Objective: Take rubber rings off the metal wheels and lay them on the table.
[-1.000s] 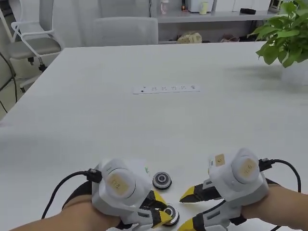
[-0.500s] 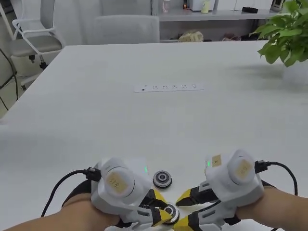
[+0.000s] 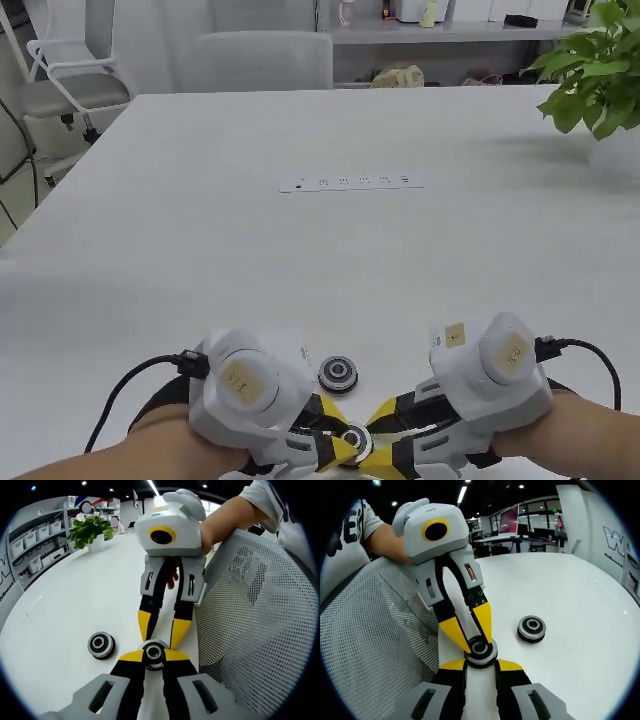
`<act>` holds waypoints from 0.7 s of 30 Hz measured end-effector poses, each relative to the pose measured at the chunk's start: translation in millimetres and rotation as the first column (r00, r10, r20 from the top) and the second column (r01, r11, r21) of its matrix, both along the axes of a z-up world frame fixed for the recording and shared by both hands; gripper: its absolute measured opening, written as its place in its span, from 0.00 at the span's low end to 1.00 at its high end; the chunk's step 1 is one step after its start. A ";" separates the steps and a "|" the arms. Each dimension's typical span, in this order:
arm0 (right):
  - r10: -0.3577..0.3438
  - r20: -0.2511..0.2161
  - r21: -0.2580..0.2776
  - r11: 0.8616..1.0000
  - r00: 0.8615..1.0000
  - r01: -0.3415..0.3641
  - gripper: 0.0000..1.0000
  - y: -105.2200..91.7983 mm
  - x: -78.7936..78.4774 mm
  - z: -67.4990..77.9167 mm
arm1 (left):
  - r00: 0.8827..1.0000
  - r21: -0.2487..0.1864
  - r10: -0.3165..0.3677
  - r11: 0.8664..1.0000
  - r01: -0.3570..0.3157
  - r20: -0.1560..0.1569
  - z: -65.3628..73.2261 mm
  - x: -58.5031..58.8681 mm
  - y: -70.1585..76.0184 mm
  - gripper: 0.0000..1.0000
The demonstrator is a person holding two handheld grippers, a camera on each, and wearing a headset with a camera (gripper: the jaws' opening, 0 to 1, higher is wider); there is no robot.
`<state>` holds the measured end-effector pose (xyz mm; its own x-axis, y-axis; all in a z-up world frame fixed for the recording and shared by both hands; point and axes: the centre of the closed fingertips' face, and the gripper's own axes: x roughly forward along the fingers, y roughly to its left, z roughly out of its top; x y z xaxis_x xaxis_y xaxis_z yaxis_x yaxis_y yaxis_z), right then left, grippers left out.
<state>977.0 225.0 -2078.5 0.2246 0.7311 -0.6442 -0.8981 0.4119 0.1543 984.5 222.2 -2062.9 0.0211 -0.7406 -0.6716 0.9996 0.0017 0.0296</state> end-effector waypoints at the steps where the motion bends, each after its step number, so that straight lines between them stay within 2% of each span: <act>1: -0.001 -0.001 -0.001 1.000 1.000 0.001 0.18 -1.2 -0.2 -0.2 | 1.000 0.000 0.000 1.000 0.000 0.000 0.0 0.2 0.0 0.07; 6: -0.003 0.002 -0.019 1.000 1.000 0.003 0.07 -6.3 0.1 -2.1 | 1.000 -0.002 0.004 1.000 -0.004 -0.001 -0.2 1.6 0.5 0.07; 12: -0.005 0.002 -0.023 1.000 1.000 0.005 0.04 -6.2 0.5 -2.4 | 1.000 -0.003 0.007 1.000 -0.007 -0.001 -0.3 1.9 0.5 0.07; 21: -0.081 -0.055 -0.006 0.997 0.995 0.081 0.00 -11.6 5.4 -1.8 | 1.000 0.000 0.007 1.000 -0.007 0.005 -0.4 2.0 0.8 0.07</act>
<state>982.3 213.4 -2080.3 0.2470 0.7093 -0.6602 -0.8519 0.4837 0.2009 986.5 223.0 -2063.3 0.0303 -0.7403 -0.6716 0.9993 0.0091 0.0351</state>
